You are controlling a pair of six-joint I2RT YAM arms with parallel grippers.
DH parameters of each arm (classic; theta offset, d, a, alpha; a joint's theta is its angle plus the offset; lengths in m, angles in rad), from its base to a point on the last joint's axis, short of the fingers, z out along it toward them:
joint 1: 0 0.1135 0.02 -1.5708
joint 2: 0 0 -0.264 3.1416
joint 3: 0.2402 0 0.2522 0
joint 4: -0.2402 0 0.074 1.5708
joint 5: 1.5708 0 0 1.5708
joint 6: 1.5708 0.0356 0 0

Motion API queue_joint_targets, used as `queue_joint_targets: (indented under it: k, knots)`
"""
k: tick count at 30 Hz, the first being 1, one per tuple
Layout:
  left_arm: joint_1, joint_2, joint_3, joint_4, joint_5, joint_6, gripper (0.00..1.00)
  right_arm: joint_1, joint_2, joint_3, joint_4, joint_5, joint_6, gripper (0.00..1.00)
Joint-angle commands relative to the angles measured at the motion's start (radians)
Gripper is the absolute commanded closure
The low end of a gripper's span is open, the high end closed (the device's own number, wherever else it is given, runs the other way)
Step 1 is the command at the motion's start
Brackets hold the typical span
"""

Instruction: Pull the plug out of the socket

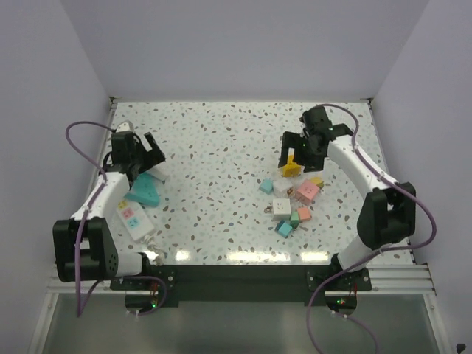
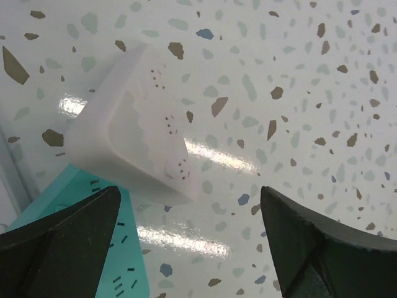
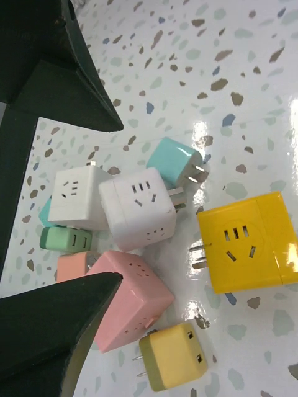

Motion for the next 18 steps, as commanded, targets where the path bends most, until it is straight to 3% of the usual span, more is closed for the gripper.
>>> queue_joint_targets:
  k: [1, 10, 18]
  knots:
    - [0.006, -0.092, 0.045, -0.057, 0.073, 0.025, 0.00, -0.004, -0.141, 0.021, 0.002, 0.032, -0.021, 0.01]
    - [0.004, -0.288, 0.042, -0.088, 0.335, 0.010, 0.00, -0.004, -0.423, -0.046, 0.048, 0.074, -0.044, 0.01]
    - [0.003, -0.484, -0.052, -0.083, 0.400, 0.013, 0.00, -0.002, -0.731, -0.184, 0.060, 0.089, 0.002, 0.01]
